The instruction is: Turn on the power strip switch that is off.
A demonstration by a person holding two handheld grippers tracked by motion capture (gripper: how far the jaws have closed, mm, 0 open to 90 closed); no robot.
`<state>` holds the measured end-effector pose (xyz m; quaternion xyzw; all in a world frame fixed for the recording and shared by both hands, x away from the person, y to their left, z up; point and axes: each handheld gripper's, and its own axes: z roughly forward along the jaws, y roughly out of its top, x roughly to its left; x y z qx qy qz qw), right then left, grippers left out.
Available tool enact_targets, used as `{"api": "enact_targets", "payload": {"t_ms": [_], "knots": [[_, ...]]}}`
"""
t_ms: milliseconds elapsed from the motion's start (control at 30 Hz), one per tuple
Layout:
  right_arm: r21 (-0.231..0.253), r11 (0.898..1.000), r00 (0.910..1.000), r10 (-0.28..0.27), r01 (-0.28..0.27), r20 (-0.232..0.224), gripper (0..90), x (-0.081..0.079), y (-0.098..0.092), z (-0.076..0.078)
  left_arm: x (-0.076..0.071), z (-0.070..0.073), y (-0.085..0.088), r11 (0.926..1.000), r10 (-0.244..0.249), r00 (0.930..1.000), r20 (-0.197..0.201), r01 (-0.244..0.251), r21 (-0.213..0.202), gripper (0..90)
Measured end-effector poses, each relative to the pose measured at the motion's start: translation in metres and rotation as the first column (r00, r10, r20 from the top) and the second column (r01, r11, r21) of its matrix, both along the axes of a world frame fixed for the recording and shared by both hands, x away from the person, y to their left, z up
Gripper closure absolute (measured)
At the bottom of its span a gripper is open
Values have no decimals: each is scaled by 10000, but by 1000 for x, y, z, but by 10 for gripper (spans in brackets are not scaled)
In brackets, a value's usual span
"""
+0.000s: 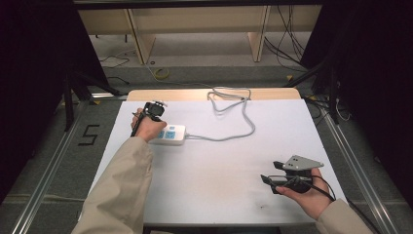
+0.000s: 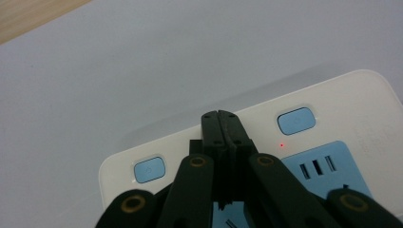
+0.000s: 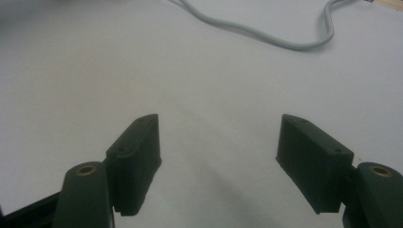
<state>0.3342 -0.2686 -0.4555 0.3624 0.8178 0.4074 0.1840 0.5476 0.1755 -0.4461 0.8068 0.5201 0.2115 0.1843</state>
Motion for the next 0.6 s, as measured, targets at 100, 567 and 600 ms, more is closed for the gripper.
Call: {"api": "enact_targets", "payload": {"t_ms": [100, 567, 600], "knots": [[-2, 10000, 10000, 12, -12, -9, 314, 0, 0, 0, 1, 0, 1, 10000, 28, 10000, -16, -29, -81, 898], [5, 10000, 10000, 41, -41, -19, 314, 0, 0, 0, 2, 1, 1, 9999, 38, 9999, -146, -39, -113, 899], [5, 10000, 10000, 49, -49, -16, 314, 0, 1, 0, 2, 1, 1, 9999, 33, 9999, -157, -35, -108, 899]]}}
